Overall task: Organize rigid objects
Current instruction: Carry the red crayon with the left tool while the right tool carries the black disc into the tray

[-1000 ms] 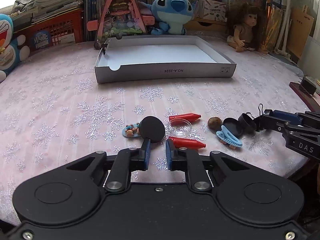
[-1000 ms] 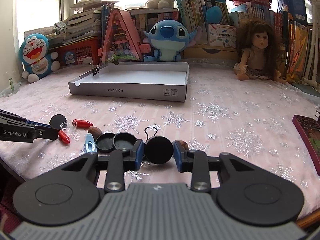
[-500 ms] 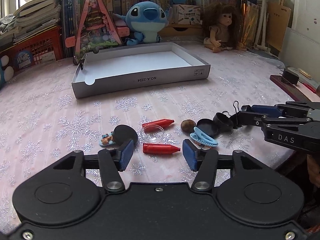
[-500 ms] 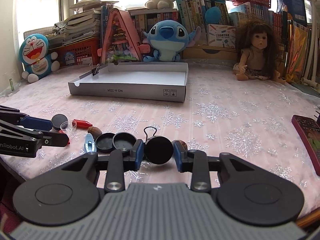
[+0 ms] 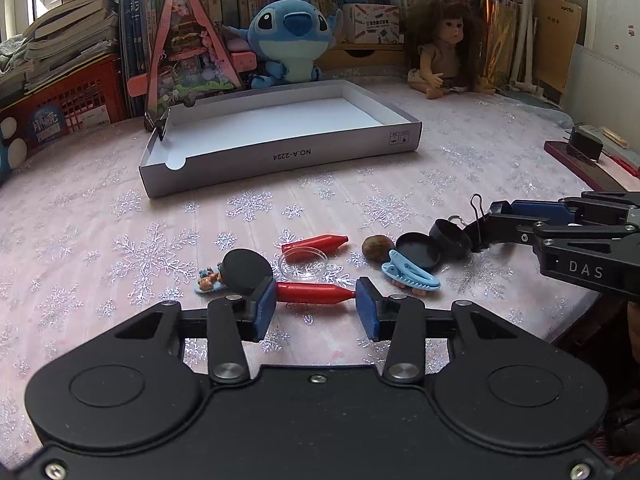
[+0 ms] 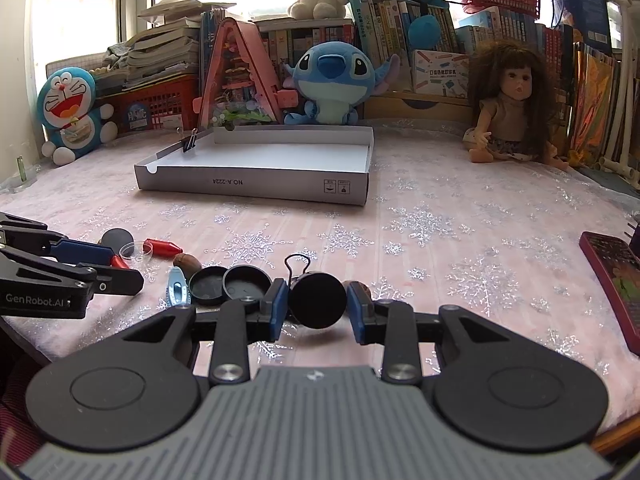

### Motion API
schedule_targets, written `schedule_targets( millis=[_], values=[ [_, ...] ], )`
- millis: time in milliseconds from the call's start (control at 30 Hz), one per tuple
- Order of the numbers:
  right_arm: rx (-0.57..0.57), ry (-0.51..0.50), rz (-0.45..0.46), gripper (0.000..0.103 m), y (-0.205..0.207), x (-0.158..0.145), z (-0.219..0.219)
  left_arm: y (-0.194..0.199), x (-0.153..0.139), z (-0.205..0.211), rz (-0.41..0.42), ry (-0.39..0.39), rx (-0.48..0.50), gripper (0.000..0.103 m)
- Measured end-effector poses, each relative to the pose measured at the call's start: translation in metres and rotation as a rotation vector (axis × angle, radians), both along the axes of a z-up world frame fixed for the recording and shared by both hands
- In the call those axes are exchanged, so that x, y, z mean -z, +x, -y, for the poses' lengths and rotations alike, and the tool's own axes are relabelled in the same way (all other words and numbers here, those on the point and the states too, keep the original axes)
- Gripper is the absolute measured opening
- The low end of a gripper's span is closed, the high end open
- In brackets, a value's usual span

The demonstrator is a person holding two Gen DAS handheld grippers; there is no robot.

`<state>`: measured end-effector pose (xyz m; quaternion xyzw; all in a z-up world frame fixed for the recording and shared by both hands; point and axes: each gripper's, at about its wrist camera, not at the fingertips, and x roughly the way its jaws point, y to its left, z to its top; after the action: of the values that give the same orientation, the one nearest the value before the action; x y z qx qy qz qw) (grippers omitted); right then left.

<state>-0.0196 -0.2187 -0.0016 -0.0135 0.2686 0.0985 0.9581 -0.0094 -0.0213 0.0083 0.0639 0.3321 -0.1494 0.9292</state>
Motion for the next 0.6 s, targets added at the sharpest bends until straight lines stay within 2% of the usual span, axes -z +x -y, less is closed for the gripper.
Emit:
schedule_targets(
  millis=[267,600],
  values=[
    [0.007,-0.011,0.022,0.038,0.001,-0.007,0.001,-0.004,-0.024,-0.004,0.061,-0.043,0.001,0.041],
    [0.044,-0.005,0.088,0.038,0.012,-0.030,0.013,0.024,-0.049,-0.024,0.086,-0.109,-0.082,0.041]
  ],
)
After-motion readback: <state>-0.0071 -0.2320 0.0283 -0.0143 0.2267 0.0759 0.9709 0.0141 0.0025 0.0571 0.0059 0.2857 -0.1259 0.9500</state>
